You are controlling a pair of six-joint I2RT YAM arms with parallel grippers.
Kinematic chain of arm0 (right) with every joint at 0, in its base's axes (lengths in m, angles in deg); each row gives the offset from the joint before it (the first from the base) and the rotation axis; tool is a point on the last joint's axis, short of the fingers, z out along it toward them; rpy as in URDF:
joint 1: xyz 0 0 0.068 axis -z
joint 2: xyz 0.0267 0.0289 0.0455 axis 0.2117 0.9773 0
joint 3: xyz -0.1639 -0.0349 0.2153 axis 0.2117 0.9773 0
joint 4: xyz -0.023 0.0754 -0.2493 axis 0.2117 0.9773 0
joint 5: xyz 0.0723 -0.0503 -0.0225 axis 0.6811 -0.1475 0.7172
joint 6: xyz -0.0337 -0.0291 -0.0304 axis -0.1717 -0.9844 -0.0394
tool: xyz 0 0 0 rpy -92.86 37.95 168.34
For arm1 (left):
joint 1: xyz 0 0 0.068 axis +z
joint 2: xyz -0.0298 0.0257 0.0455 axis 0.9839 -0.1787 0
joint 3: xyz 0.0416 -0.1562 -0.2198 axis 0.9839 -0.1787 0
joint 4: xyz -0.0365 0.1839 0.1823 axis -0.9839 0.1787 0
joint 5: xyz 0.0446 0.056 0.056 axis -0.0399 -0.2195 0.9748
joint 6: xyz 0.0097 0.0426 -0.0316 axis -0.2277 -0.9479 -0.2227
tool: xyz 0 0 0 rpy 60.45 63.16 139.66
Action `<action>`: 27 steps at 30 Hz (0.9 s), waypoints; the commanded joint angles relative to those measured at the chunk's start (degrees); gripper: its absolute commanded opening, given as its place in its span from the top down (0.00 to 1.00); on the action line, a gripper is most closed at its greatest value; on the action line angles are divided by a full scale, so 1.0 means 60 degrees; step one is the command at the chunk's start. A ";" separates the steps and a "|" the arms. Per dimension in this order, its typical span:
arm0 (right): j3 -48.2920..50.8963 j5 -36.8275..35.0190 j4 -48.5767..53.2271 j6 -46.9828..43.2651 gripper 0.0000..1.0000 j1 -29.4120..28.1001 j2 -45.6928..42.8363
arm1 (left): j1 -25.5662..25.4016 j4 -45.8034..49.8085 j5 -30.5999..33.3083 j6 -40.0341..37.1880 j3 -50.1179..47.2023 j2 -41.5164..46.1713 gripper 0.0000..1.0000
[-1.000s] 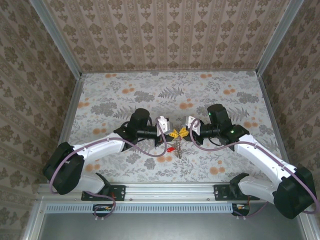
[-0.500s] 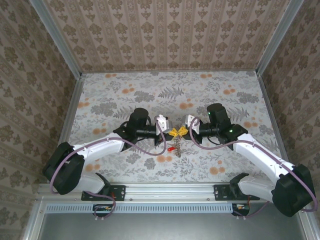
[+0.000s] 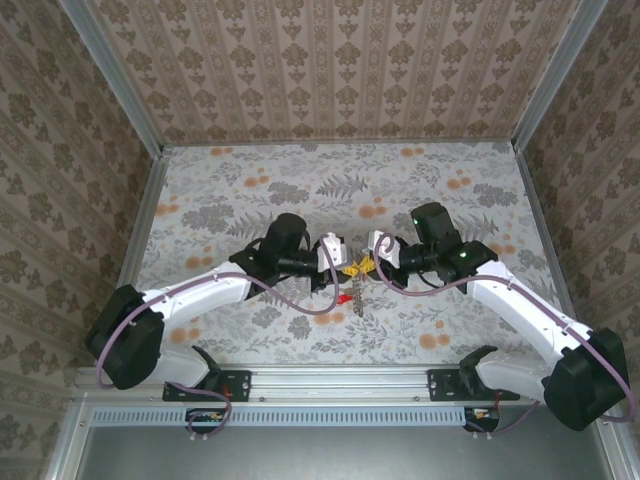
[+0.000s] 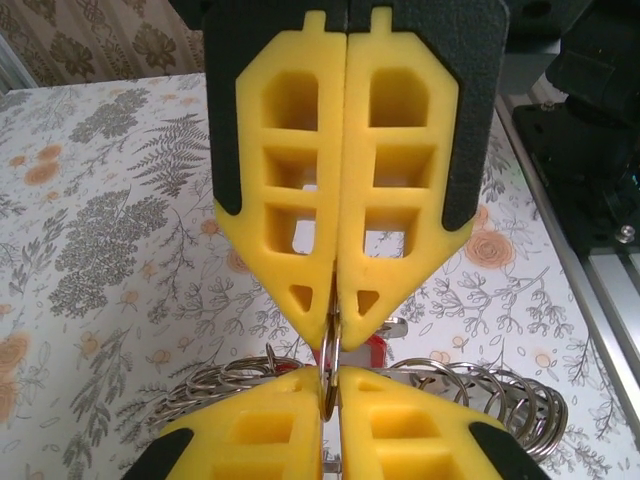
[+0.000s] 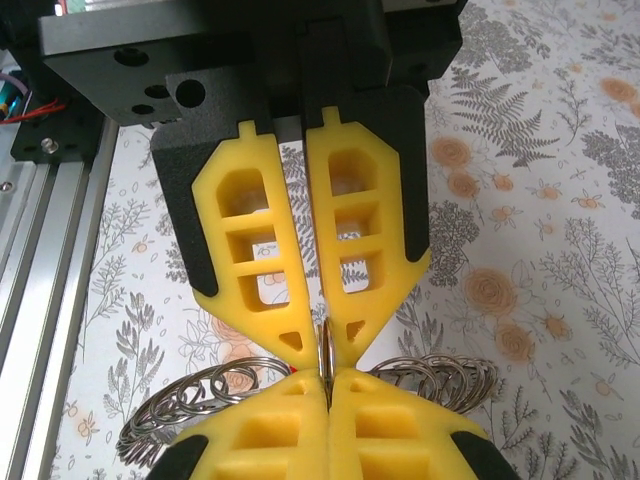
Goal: Put the keys on the keyring
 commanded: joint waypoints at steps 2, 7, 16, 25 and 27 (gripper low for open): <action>-0.0492 -0.0222 0.0611 -0.0329 1.00 -0.0221 0.0071 | -0.0163 0.0677 0.0410 -0.0635 0.0473 -0.0037 0.87; -0.0690 -0.0463 0.0921 -0.0409 1.00 -0.0380 0.0184 | -0.0253 0.0603 0.0546 -0.0644 0.0561 -0.0112 0.86; -0.0412 -0.0593 0.0471 -0.0106 0.90 -0.0396 -0.0020 | -0.0232 0.0020 0.0320 -0.0375 0.0267 0.0022 1.00; 0.0544 0.0418 -0.0896 0.0465 0.86 0.0127 -0.0192 | 0.0124 -0.1166 -0.0803 0.0440 -0.0323 0.0269 1.00; 0.0634 0.0424 -0.1046 0.0524 0.86 0.0165 -0.0173 | 0.0155 -0.1310 -0.0913 0.0542 -0.0385 0.0287 1.00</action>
